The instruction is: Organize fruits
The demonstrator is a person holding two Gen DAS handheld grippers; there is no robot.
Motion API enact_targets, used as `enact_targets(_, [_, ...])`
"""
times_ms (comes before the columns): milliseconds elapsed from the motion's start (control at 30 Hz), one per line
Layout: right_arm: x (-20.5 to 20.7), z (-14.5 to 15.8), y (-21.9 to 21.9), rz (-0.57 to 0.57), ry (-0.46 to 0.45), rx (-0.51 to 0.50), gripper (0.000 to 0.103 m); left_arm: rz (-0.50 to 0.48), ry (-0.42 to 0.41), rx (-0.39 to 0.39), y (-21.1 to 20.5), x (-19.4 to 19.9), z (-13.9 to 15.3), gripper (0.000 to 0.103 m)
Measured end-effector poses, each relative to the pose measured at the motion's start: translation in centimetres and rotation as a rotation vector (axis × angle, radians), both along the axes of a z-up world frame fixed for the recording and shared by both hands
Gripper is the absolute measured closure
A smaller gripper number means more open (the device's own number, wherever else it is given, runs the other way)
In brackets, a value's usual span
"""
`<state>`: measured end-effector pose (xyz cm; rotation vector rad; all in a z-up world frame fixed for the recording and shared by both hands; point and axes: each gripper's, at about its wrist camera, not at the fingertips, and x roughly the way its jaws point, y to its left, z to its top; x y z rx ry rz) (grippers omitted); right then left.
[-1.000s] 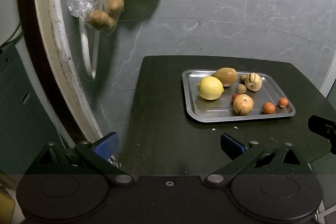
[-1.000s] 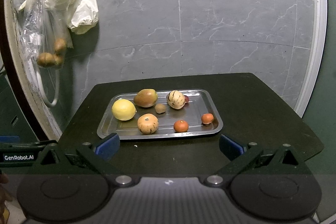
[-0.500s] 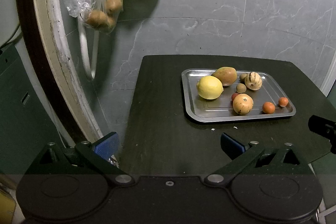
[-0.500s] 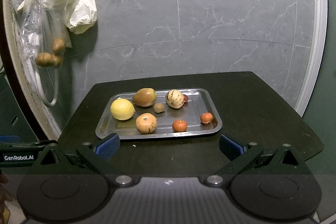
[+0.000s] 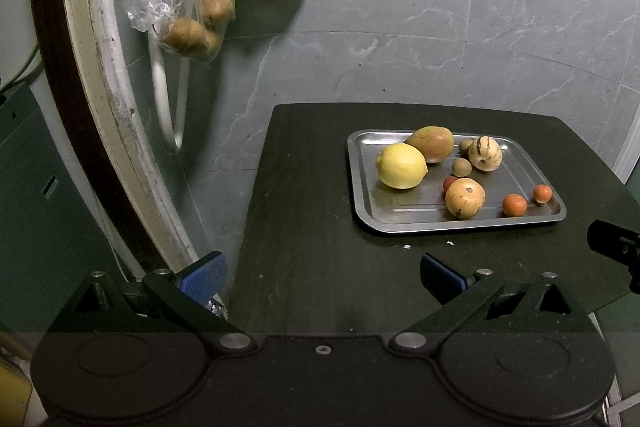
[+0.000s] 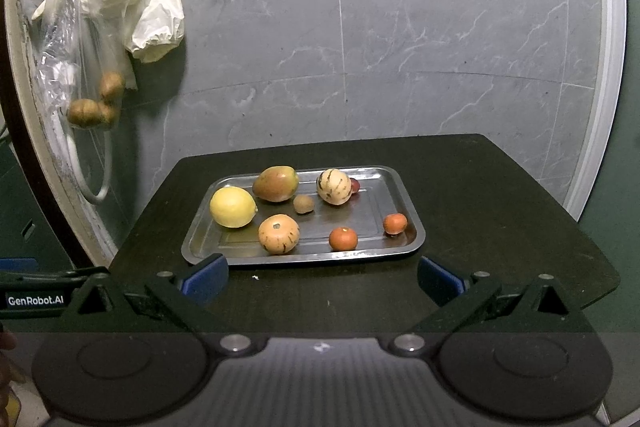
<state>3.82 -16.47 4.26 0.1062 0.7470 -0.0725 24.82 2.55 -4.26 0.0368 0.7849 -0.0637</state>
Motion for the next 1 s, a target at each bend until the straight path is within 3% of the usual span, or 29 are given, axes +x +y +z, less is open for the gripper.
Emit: enact_targets(1000, [0.0,-0.06,-0.13,-0.006,0.006,0.01,0.0,-0.012,-0.006,0.005,0.08,0.04,0.13,0.001])
